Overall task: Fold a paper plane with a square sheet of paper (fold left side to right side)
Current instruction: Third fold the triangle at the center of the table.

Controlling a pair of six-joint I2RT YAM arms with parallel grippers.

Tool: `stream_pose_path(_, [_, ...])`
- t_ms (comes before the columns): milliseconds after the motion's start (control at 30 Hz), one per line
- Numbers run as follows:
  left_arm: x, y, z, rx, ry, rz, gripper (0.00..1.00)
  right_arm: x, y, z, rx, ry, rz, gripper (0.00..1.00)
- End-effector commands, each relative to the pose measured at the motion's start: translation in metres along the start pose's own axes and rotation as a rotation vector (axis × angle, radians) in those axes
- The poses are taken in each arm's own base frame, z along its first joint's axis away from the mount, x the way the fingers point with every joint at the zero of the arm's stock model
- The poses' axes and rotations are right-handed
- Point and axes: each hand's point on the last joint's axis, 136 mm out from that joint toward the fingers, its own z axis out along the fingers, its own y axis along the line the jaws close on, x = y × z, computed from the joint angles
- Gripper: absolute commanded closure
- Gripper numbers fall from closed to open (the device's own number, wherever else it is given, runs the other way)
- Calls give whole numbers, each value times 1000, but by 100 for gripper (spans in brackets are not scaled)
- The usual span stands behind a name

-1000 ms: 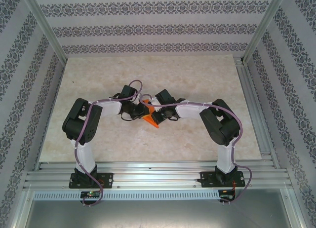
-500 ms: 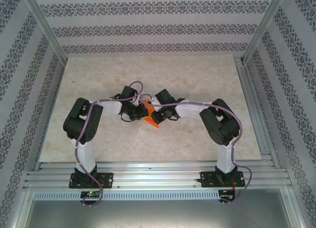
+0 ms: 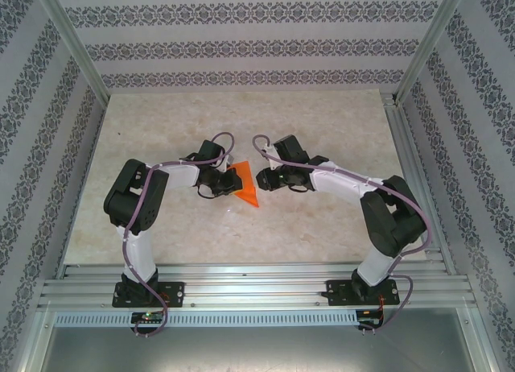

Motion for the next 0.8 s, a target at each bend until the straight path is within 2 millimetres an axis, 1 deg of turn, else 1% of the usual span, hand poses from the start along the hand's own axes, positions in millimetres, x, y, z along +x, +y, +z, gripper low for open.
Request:
stream_pose_path(0, [25, 45, 20, -158, 65, -40, 90, 4, 23, -12, -112, -12, 152, 76])
stream_pose_path(100, [24, 45, 20, -160, 62, -40, 91, 8, 32, -15, -150, -10, 247, 79])
stream_pose_path(167, [24, 45, 20, -166, 60, -41, 91, 11, 40, -12, -168, -6, 279, 81])
stream_pose_path(333, [22, 43, 21, -175, 57, -33, 90, 15, 47, 12, -193, 20, 349, 86])
stream_pose_path(467, [21, 41, 21, -170, 54, -32, 90, 14, 49, 30, -198, 40, 368, 89])
stream_pose_path(567, [21, 40, 21, -170, 55, -25, 90, 17, 47, 42, -188, 58, 370, 90])
stream_pose_path(767, [22, 40, 21, -171, 55, -26, 90, 21, 41, 58, -168, 87, 370, 91])
